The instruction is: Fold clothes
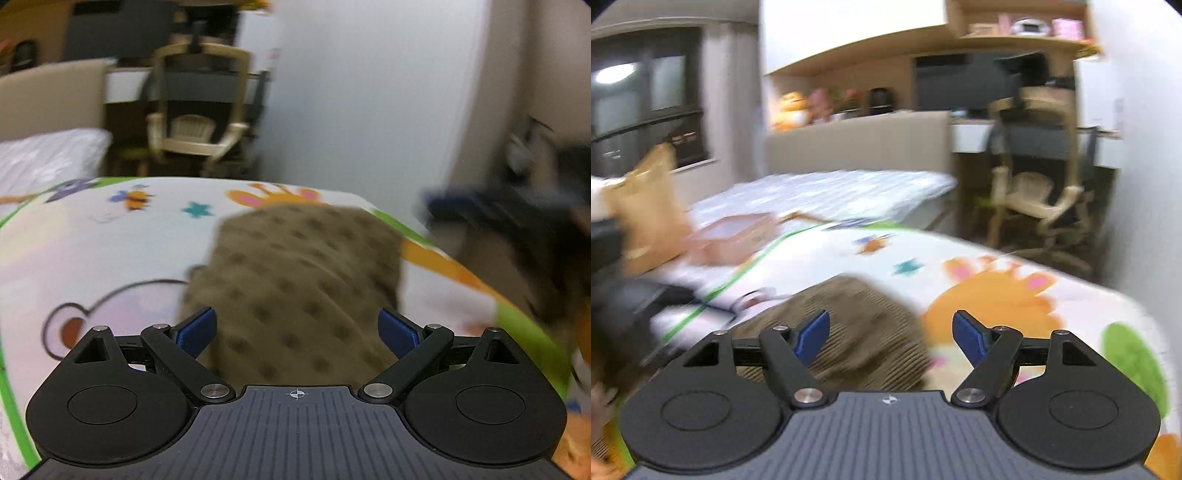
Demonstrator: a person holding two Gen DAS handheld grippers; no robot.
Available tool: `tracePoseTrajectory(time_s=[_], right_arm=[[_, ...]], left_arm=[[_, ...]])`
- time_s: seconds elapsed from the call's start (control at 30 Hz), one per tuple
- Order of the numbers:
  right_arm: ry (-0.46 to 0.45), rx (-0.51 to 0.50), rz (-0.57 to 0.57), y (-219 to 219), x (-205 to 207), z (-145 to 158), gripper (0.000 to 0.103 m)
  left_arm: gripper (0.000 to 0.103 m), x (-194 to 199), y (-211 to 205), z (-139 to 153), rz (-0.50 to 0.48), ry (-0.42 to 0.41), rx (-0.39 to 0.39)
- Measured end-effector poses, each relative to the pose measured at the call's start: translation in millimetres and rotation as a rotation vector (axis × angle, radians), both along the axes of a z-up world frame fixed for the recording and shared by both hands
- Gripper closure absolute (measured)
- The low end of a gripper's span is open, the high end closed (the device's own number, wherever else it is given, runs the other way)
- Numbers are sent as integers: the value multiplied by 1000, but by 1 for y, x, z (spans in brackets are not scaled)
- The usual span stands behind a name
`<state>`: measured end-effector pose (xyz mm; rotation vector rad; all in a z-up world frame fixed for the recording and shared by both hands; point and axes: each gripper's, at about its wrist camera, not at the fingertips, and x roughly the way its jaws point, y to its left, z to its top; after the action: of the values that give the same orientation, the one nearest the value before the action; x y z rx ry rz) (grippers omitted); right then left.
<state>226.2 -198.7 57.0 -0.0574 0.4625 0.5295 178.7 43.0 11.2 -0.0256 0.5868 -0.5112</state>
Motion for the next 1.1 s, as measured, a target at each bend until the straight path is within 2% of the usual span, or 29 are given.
tracePoseTrajectory(time_s=[0.07,0.13,0.2,0.33,0.4,0.5,0.6,0.67,0.87,0.97,1.07,1.1], right_arm=[[57,-13,-34,6,25,-14,33],[162,3,-32,18,51,-33,55],[209,32,1,38,59,-39,61],[128,100,121,66,52,-10,61],[113,101,154,72,53,0,61],[108,-14,99,78,67,-9,61],[209,-35,15,60,87,-40,61],[271,19,-13,42,91,-55,61],[282,99,-1,17,76,-49,60],[283,137,7,5,68,-45,60],[270,140,3,-4,61,-43,60],[266,140,2,-6,60,-43,60]], left_arm=[[6,-12,-12,-3,-26,-27,52],[6,-18,-20,-11,-23,-42,129],[6,-24,-27,-14,-30,-57,176],[5,-35,-41,-8,-71,-90,204],[5,-41,-48,-5,-91,-106,218],[5,-49,-58,0,-122,-131,239],[6,-58,-68,5,-152,-155,259],[6,-64,-74,8,-173,-172,273],[6,-81,-95,17,-234,-221,315],[6,-81,-131,-10,-316,-241,421],[6,-74,-150,-37,-333,-268,537],[10,-71,-149,-41,-323,-278,558]])
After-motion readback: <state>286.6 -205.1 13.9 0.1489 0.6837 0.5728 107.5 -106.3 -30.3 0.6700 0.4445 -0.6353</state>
